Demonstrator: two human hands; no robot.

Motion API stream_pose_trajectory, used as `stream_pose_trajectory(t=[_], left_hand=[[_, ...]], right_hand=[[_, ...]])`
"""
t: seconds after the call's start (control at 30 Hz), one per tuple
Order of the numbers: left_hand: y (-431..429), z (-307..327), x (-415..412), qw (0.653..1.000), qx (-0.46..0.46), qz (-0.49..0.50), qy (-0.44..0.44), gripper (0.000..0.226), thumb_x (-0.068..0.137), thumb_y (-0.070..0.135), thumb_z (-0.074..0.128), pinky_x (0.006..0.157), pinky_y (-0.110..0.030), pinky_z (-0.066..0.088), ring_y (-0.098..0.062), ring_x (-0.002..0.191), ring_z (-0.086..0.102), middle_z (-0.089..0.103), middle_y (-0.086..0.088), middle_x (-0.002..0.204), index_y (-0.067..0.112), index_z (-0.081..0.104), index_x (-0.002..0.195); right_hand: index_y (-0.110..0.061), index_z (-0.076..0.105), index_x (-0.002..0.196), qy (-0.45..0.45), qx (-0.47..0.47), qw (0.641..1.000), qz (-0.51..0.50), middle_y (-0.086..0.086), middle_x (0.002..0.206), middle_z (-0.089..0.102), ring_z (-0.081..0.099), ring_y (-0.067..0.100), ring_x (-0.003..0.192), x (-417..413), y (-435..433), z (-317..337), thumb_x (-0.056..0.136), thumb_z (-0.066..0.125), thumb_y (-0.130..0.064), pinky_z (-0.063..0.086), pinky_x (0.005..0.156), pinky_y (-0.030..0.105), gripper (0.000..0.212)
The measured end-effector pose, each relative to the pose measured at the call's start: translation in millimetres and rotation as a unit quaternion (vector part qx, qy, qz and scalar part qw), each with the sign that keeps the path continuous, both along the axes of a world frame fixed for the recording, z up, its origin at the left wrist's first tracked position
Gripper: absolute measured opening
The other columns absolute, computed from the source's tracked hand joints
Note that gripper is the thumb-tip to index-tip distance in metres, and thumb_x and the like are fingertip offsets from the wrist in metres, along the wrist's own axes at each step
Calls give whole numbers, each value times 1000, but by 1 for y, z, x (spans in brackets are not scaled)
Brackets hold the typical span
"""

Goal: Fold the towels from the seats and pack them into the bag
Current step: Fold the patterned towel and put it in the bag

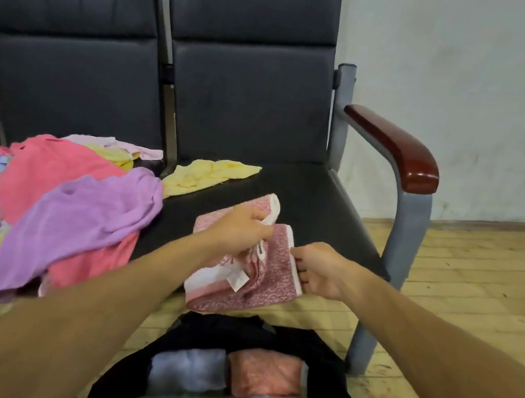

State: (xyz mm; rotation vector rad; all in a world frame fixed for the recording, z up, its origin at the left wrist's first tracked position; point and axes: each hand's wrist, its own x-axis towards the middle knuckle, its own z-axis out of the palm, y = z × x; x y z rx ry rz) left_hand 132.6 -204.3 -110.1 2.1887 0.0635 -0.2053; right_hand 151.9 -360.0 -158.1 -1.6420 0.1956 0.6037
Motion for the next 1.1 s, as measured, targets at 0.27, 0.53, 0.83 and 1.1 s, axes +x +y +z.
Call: stream_pose_trajectory(t=[0.27,0.53,0.83,1.1], left_hand=[[7,-37,-14,998,-52,-34,1,29,100,16,47,60,-24,50,-14,73,65,71,-5,91,20,62,125],[91,-88,-35,982,57,132,-124,42,85,23,66,96,-39,48,-21,103,57,49,-5,116,23,56,126],[78,-107,-48,936,-283,205,30,32,87,-2,62,80,-39,57,-25,91,68,69,-16,108,-1,56,119],[94,-70,-77,910,-381,160,21,44,88,38,67,91,-44,53,-26,110,64,69,-4,117,24,54,127]], right_hand=[[-8,63,106,14,19,999,21,15,111,67,64,30,101,0,-4,2,100,39,-53,55,70,36,52],[-11,64,120,-80,-72,993,47,2,102,73,69,16,89,-4,16,-8,87,71,-35,51,62,28,41],[-14,52,124,-189,-92,967,147,4,103,74,74,20,91,-25,38,28,94,61,-27,59,85,37,34],[-5,61,122,-79,144,984,65,16,111,72,70,33,102,-57,45,63,95,59,-17,58,84,46,29]])
